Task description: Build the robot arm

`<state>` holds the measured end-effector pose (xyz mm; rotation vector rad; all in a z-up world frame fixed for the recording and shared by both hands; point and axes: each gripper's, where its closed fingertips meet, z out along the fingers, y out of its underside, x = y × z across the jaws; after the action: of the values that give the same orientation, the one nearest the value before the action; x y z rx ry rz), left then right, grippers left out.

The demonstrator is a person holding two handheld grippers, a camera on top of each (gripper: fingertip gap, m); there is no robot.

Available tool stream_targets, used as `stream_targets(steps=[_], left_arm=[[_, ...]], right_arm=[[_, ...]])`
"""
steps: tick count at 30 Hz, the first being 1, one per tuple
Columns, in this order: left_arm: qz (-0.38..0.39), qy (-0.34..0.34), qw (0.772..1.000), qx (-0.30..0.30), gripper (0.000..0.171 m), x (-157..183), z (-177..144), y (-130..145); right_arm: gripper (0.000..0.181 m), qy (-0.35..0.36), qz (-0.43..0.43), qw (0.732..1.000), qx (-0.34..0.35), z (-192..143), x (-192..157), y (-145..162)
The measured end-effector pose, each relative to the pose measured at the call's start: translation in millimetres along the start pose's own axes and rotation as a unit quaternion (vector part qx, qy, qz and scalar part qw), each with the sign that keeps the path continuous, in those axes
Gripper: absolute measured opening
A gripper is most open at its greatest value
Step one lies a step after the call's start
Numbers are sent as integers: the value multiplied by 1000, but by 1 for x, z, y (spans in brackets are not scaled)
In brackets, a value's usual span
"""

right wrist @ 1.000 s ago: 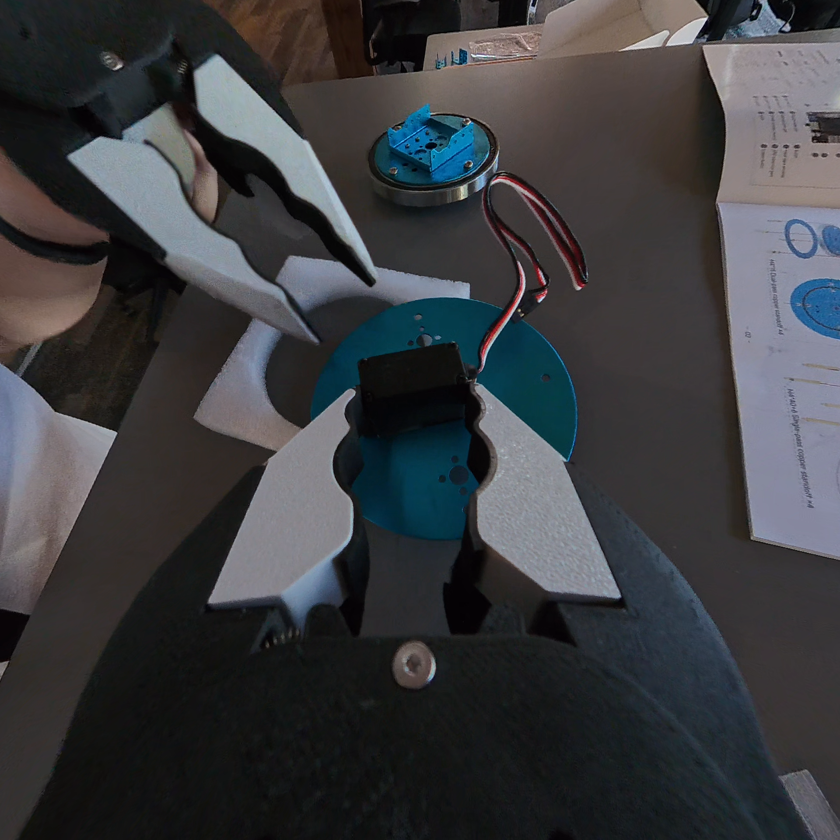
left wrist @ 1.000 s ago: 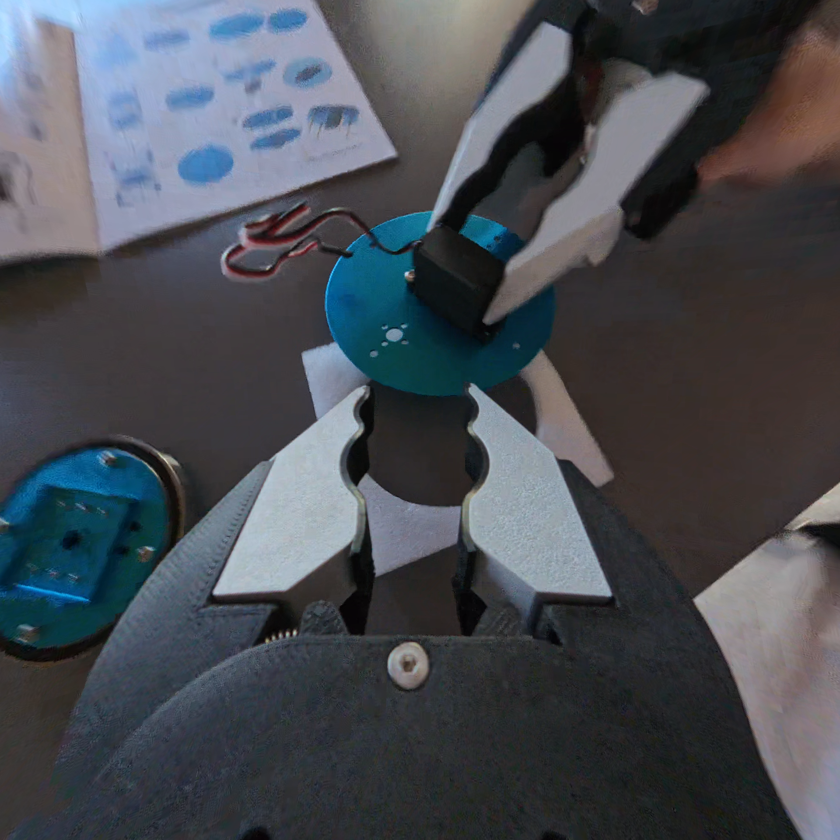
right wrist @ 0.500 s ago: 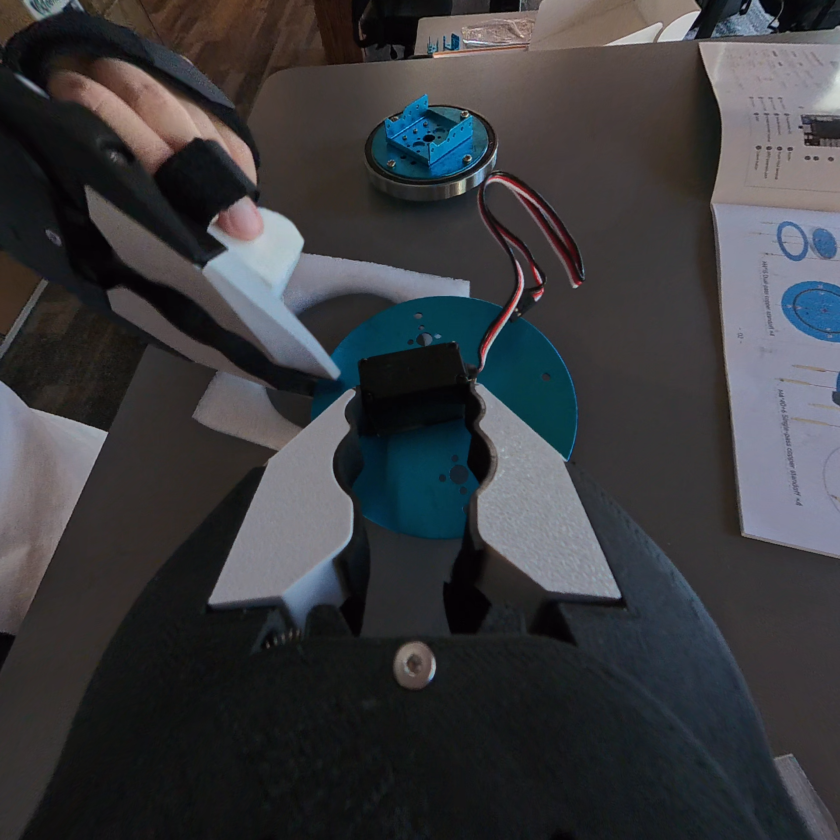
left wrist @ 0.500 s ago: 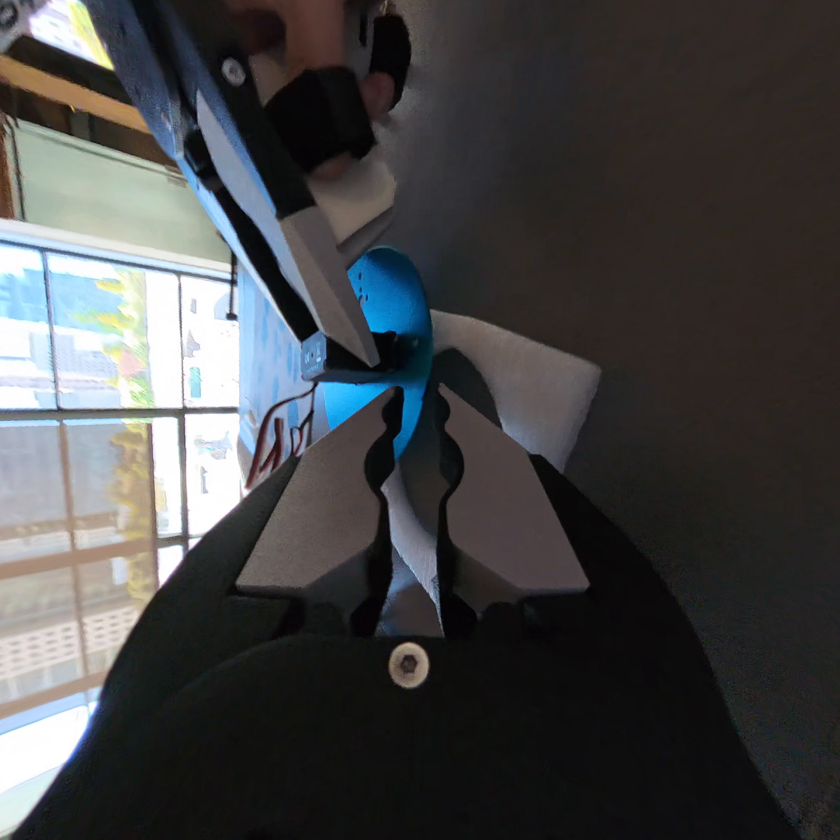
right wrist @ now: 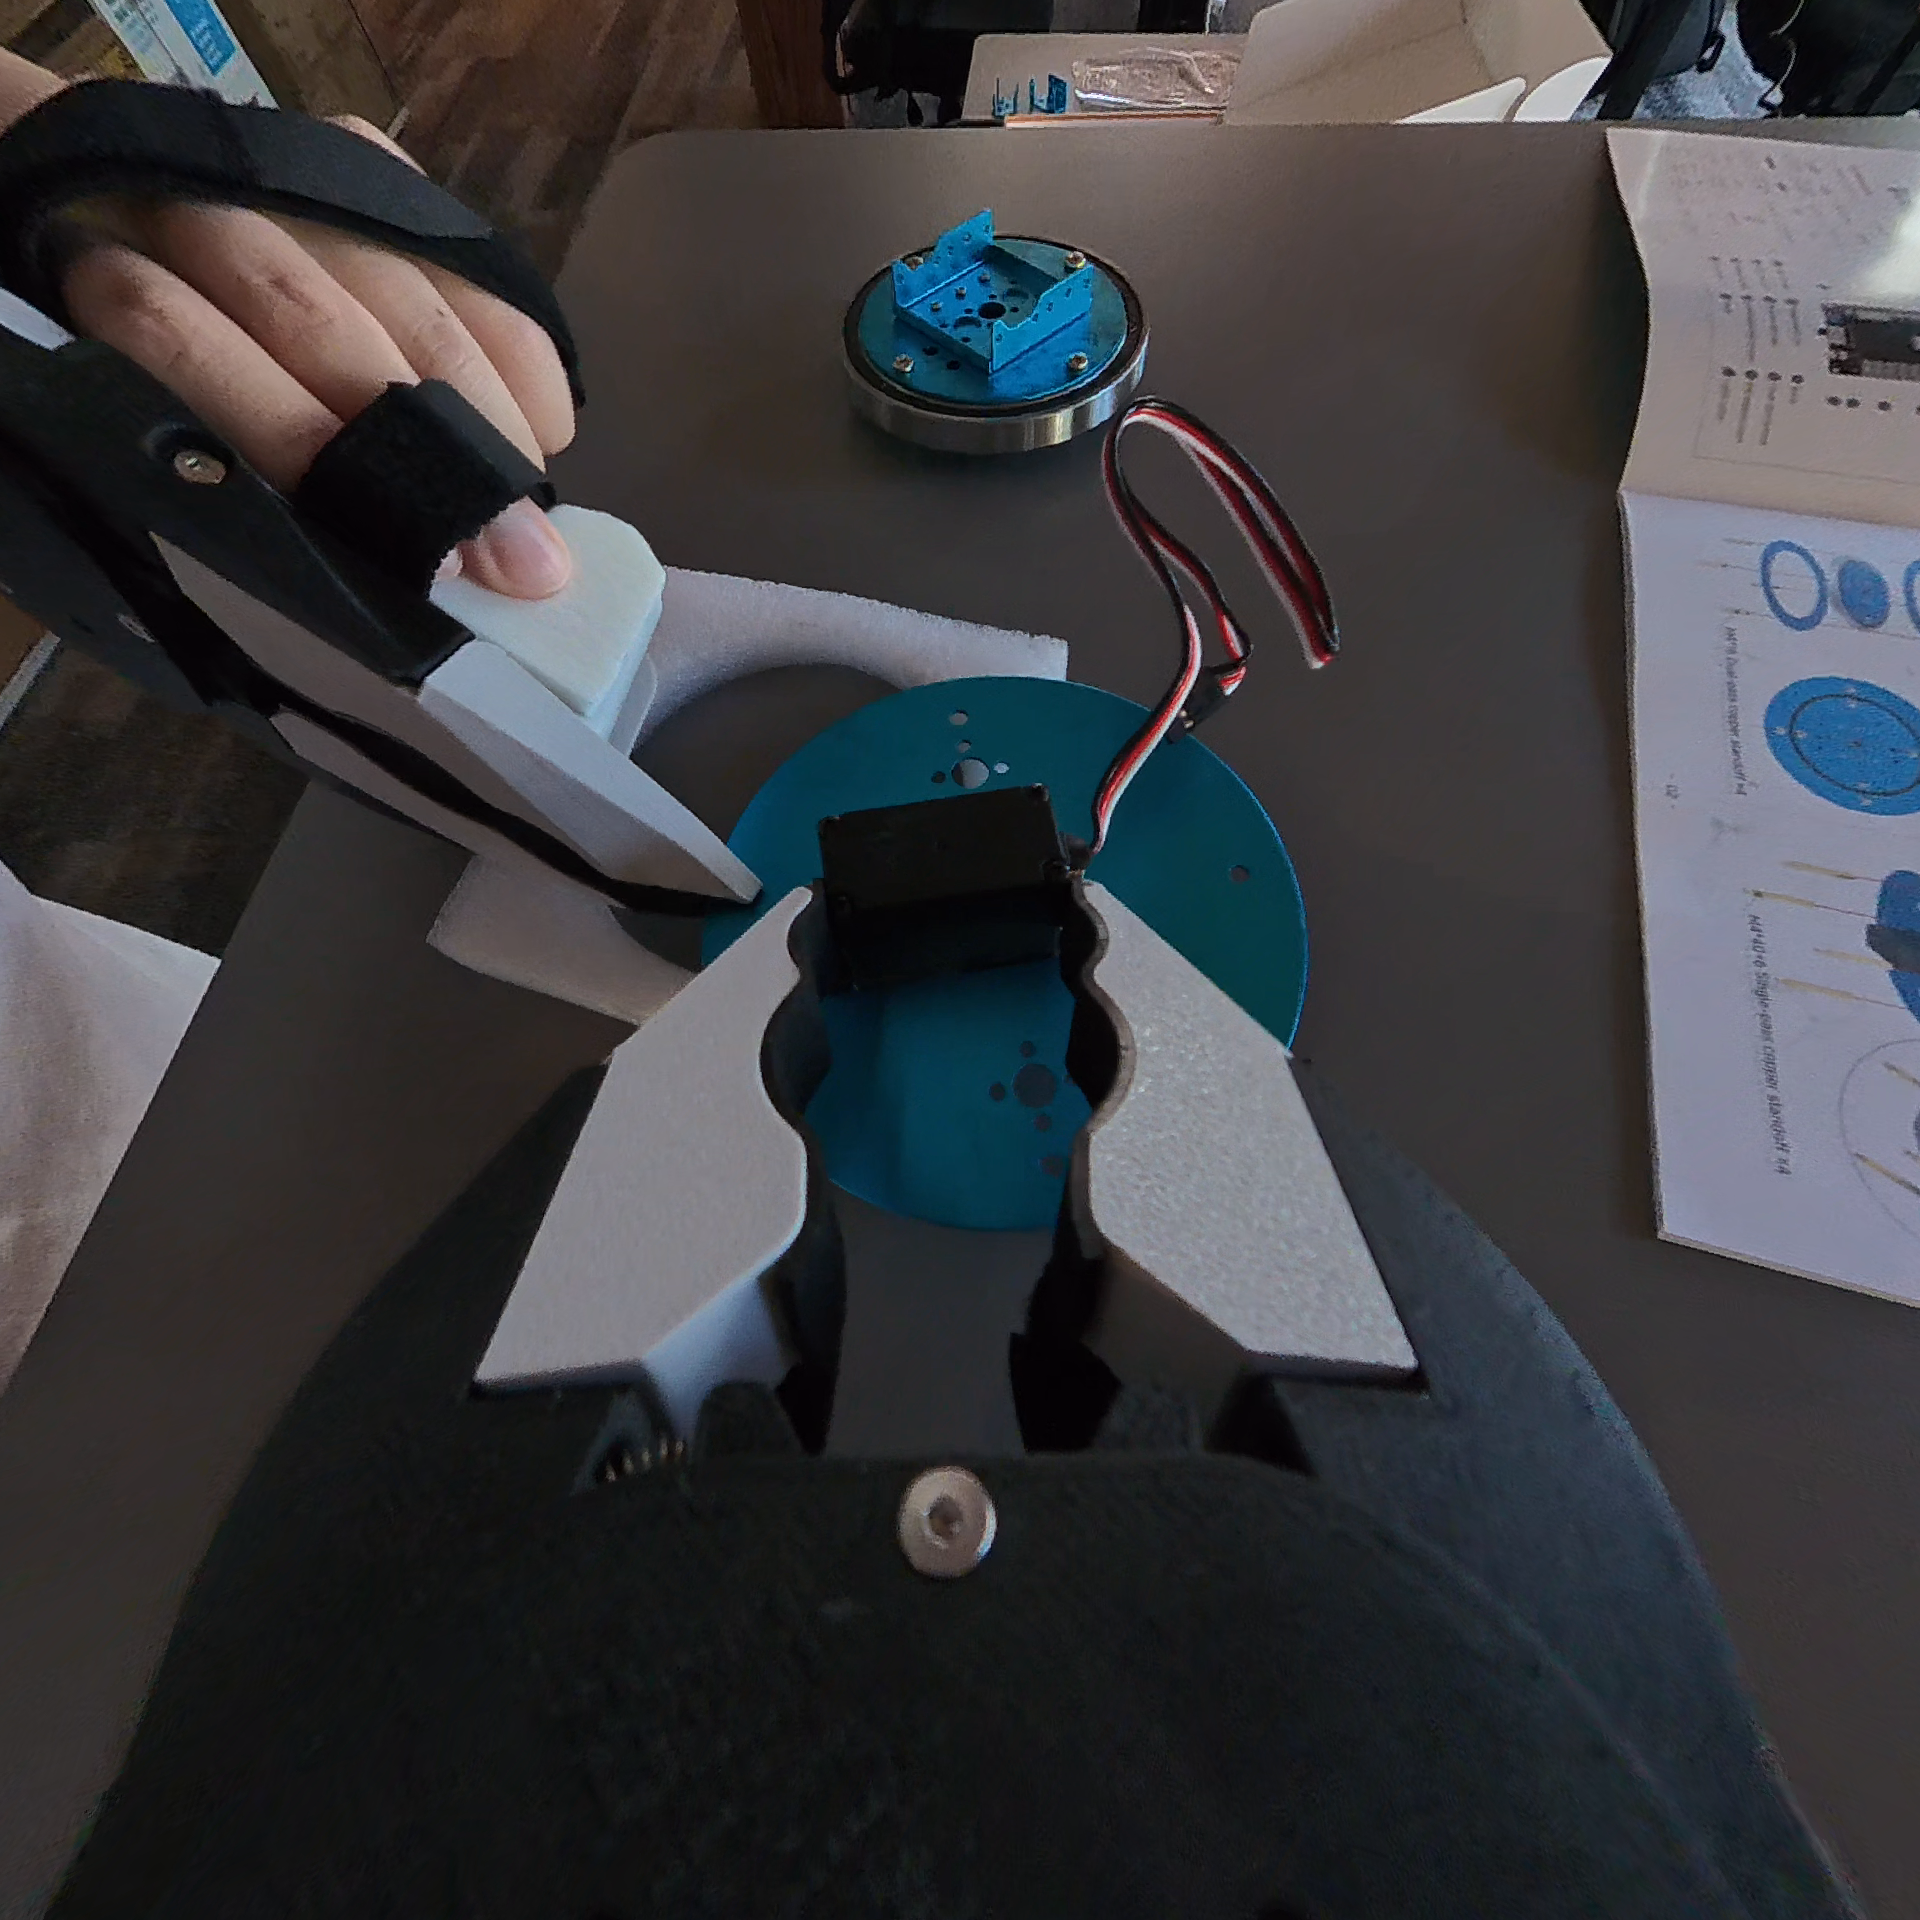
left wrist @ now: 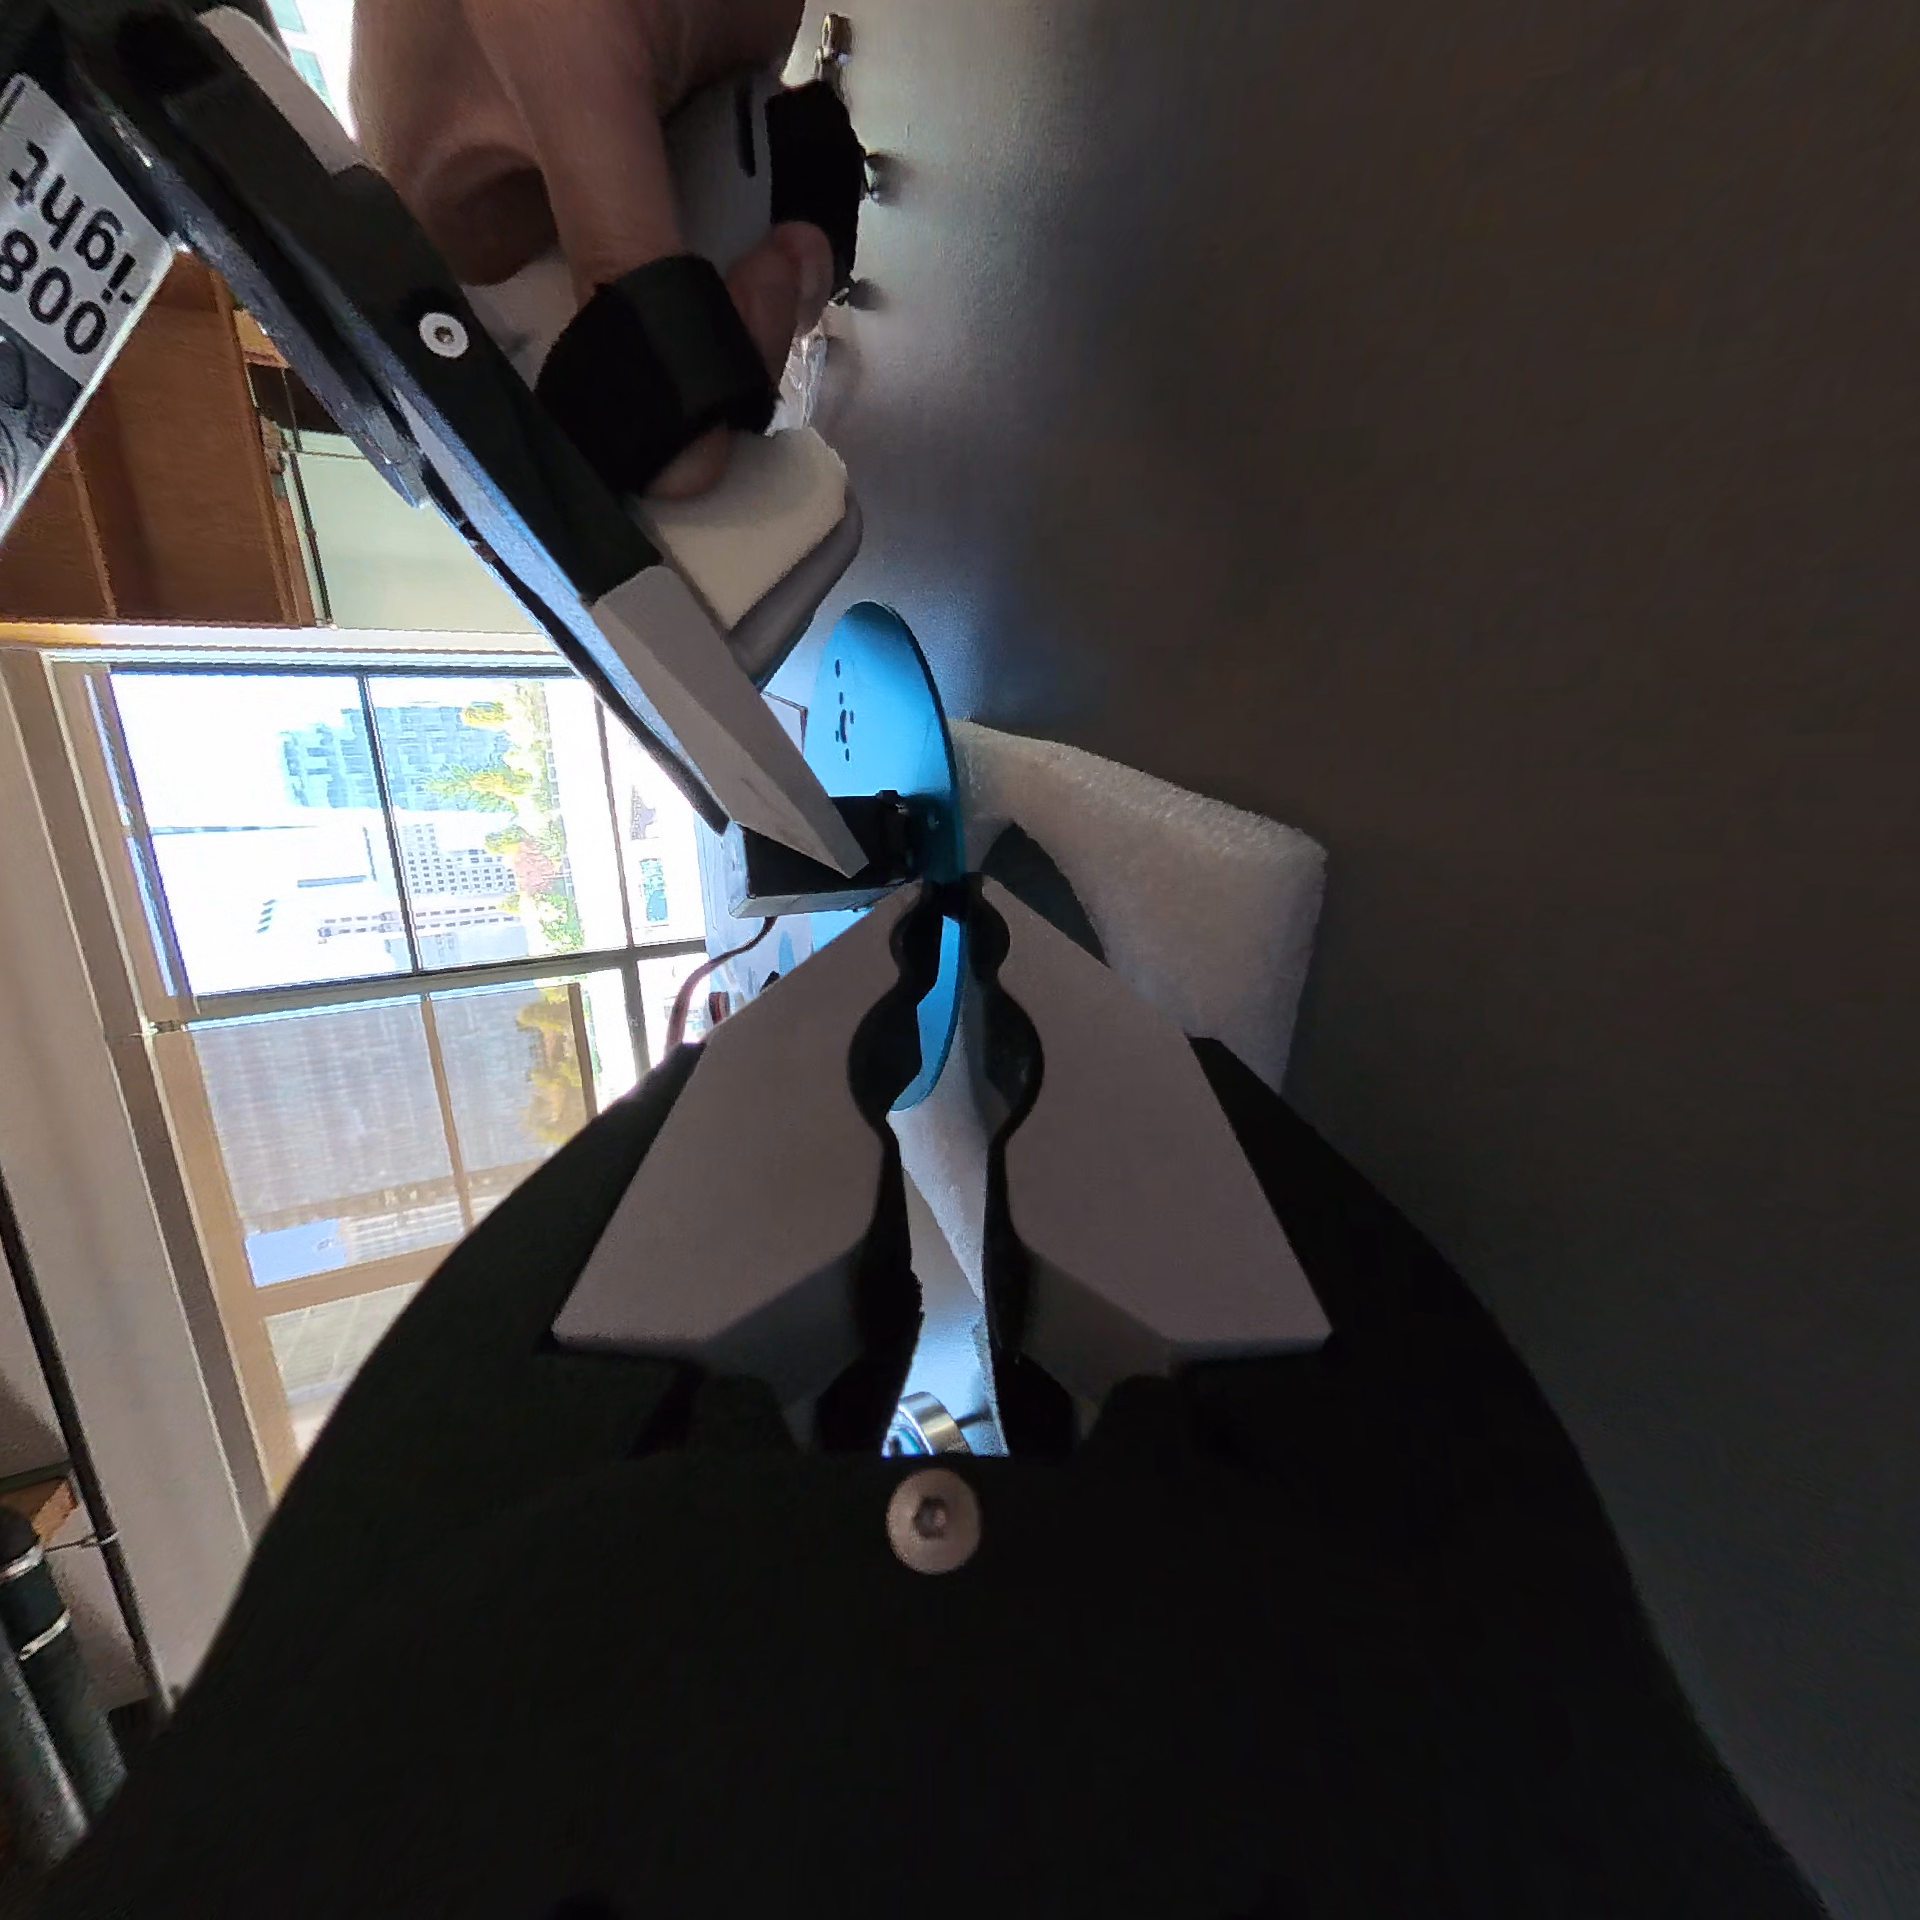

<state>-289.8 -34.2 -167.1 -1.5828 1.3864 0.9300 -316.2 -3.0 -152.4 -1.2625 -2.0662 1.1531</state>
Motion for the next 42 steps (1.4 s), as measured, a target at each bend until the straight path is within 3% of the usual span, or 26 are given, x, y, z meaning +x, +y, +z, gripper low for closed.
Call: stream_targets(steps=[19, 24, 26, 28, 30, 32, 35, 37, 40, 42], left_arm=[[-17, 9, 1000, 8, 2, 1, -1, -3], [-125, 34, 990, 54, 8, -2, -7, -11], [-206, 61, 973, 81, 24, -9, -16, -15], [-303, 100, 942, 107, 24, -18, -25, -12], [-411, 126, 894, 125, 16, -30, -29, 2], [-503, 170, 837, 132, 18, -33, -26, 20], [-579, 175, 784, 140, 19, -41, -17, 49], [-594, 177, 771, 146, 20, -43, -15, 57], [-581, 172, 786, 126, 21, -37, -12, 65], [-586, 174, 781, 125, 21, -34, -12, 66]], right_arm=[[43, 1, -8, 1000, 2, 1, 0, 0], [43, 0, -20, 1000, 11, 0, -1, -1], [43, 0, -24, 1000, 13, 0, -2, -1], [44, 1, -28, 999, 17, 0, -2, -1], [44, 2, -28, 999, 22, 0, -2, -1], [44, 4, -26, 999, 23, 0, -2, -1], [44, 8, -32, 999, 23, 1, -1, -1], [47, 9, -35, 999, 24, -1, -1, -2], [50, 7, -28, 999, 31, -6, -1, -5], [54, 9, -25, 999, 37, -12, 0, -7]])
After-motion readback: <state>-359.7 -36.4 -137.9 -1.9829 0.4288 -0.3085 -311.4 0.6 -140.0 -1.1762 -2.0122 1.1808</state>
